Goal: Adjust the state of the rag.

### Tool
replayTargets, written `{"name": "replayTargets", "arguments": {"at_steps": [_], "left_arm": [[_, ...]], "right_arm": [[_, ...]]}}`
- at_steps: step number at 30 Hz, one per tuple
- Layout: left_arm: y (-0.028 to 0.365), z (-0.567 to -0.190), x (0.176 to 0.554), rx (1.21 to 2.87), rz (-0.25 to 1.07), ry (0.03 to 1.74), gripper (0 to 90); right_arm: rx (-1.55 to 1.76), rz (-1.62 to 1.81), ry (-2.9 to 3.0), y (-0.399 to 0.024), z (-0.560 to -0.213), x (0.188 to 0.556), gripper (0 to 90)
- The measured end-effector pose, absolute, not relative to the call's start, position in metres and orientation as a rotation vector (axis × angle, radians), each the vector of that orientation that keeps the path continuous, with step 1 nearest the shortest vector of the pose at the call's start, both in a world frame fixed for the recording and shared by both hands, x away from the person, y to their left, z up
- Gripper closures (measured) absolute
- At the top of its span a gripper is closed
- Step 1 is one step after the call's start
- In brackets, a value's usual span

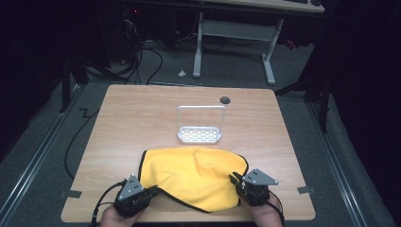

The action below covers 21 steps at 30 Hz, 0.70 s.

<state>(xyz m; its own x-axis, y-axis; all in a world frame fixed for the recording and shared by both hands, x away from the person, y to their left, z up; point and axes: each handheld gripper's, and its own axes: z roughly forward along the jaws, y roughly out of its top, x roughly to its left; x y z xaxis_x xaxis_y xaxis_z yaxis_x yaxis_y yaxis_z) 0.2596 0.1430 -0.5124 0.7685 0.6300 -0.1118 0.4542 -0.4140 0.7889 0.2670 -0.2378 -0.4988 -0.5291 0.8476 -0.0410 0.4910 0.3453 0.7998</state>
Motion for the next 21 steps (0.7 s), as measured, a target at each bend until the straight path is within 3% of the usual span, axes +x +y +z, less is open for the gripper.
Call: {"name": "replayTargets", "arguments": {"at_steps": [3, 9, 14, 21], "left_arm": [[0.139, -0.525, 0.255, 2.124, 0.184, 0.823, 81.4], [0.139, -0.529, 0.261, 2.118, 0.127, 0.841, 63.9], [0.135, -0.527, 0.259, 2.124, 0.126, 0.804, 55.6], [0.142, -0.519, 0.257, 2.080, 0.145, 0.797, 52.3]], "right_arm": [[1.187, 1.016, 2.215, -0.240, -0.510, 0.263, 77.5], [1.261, 0.938, 2.257, -0.251, -0.524, 0.266, 74.4], [1.326, 0.879, 2.200, -0.274, -0.523, 0.273, 69.1], [1.414, 0.879, 2.006, -0.299, -0.506, 0.279, 60.0]]}}
